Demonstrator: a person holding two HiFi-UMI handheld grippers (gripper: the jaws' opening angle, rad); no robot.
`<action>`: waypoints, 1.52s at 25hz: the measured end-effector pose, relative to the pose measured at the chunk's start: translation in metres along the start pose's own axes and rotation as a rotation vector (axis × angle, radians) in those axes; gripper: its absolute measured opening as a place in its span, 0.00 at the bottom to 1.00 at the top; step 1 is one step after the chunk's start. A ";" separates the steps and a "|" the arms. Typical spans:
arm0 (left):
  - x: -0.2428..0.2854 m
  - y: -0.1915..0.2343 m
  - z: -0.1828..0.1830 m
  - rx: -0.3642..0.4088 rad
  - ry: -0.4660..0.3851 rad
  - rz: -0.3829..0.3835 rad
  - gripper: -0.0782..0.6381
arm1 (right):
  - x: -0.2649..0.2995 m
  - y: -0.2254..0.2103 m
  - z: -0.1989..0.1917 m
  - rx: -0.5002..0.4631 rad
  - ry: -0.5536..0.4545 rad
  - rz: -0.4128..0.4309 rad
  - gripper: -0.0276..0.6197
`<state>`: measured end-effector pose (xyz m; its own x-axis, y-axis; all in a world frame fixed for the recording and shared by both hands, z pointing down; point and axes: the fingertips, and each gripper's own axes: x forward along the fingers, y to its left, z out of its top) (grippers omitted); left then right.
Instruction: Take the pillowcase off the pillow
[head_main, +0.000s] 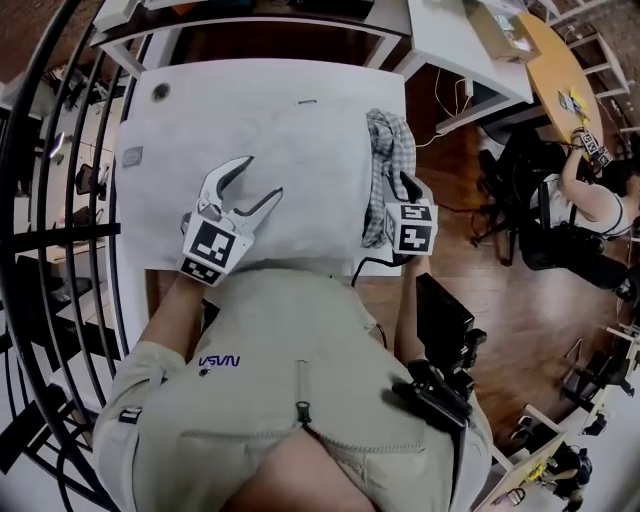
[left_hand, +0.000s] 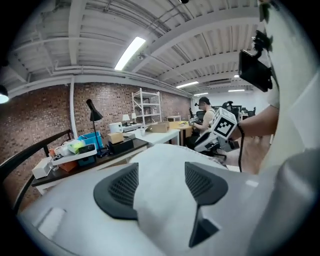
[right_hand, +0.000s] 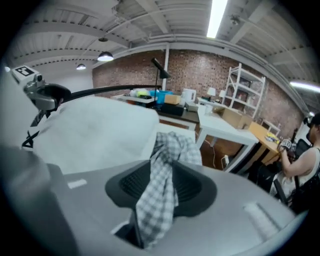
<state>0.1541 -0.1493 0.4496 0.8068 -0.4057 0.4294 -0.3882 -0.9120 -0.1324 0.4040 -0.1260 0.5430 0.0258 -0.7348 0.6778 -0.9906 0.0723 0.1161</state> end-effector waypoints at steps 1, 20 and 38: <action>-0.005 -0.018 -0.013 0.015 0.042 -0.022 0.50 | -0.003 0.012 -0.023 -0.009 0.048 0.019 0.26; 0.014 -0.072 -0.049 0.042 0.049 -0.025 0.44 | -0.040 0.029 -0.071 -0.012 -0.046 0.048 0.30; -0.074 0.069 -0.137 -0.372 0.036 0.218 0.24 | -0.004 0.120 0.045 -0.186 -0.175 -0.036 0.07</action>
<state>0.0069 -0.1742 0.5309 0.6748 -0.5778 0.4592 -0.6870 -0.7190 0.1048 0.2793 -0.1446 0.5213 0.0207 -0.8437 0.5364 -0.9474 0.1549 0.2802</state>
